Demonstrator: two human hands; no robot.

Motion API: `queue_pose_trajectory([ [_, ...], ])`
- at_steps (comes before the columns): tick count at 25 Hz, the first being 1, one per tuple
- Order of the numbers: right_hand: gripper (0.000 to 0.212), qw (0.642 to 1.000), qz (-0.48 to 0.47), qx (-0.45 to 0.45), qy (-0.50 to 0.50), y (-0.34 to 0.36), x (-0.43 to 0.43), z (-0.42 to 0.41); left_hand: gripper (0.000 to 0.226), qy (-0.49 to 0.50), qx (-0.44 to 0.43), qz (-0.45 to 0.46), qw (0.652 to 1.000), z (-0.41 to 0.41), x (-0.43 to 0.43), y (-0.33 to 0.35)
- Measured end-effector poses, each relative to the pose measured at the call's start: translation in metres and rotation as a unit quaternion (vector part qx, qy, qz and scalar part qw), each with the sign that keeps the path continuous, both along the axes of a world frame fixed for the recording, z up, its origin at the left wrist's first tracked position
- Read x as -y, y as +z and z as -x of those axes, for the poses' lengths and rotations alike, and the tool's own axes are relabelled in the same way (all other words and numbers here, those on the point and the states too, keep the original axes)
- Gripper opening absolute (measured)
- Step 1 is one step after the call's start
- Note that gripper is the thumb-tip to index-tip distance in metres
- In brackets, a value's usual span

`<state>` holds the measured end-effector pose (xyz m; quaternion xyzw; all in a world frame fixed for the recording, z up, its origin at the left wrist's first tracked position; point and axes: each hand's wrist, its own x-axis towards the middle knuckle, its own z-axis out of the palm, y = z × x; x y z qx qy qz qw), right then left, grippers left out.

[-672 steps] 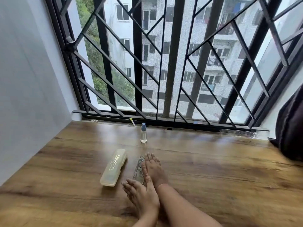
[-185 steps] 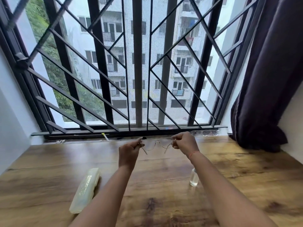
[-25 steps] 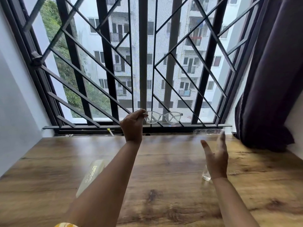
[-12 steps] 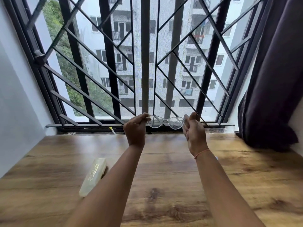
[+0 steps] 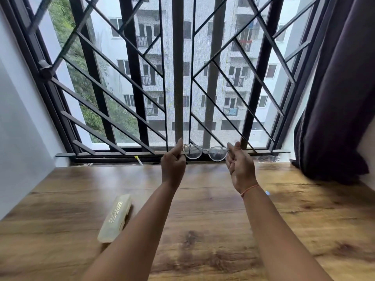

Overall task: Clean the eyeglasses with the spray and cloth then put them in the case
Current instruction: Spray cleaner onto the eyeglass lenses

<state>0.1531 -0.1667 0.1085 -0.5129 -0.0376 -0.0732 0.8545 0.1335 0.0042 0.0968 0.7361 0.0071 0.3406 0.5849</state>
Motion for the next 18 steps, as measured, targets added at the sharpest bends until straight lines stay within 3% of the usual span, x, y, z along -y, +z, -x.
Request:
queue_pose_trajectory([
  [3,0.026,0.999,0.0,-0.033,0.005,-0.024,0.009,-0.002,0.044,-0.09,-0.091,0.088,0.988,0.008,-0.001,-0.027],
  [5,0.019,0.998,0.015,-0.062,0.002,-0.046,0.012,0.0,0.031,-0.135,-0.14,0.113,0.974,0.018,-0.002,-0.052],
  [7,0.044,0.995,0.03,-0.093,-0.007,-0.069,0.012,0.005,0.019,-0.16,-0.181,0.131,0.961,0.031,0.001,-0.069],
  [9,0.054,0.993,0.031,-0.113,-0.01,-0.088,0.012,0.01,0.042,-0.164,-0.201,0.156,0.953,0.037,0.0,-0.087],
  [11,0.038,0.993,0.026,-0.112,-0.001,-0.102,0.012,0.017,0.059,-0.168,-0.223,0.172,0.945,0.039,-0.001,-0.098],
  [13,0.029,0.994,0.024,-0.11,0.003,-0.116,0.013,0.02,0.064,-0.176,-0.23,0.171,0.942,0.043,-0.003,-0.106],
  [18,0.035,0.992,0.026,-0.126,0.017,-0.136,0.014,0.023,0.065,-0.165,-0.24,0.18,0.94,0.049,-0.004,-0.113],
])
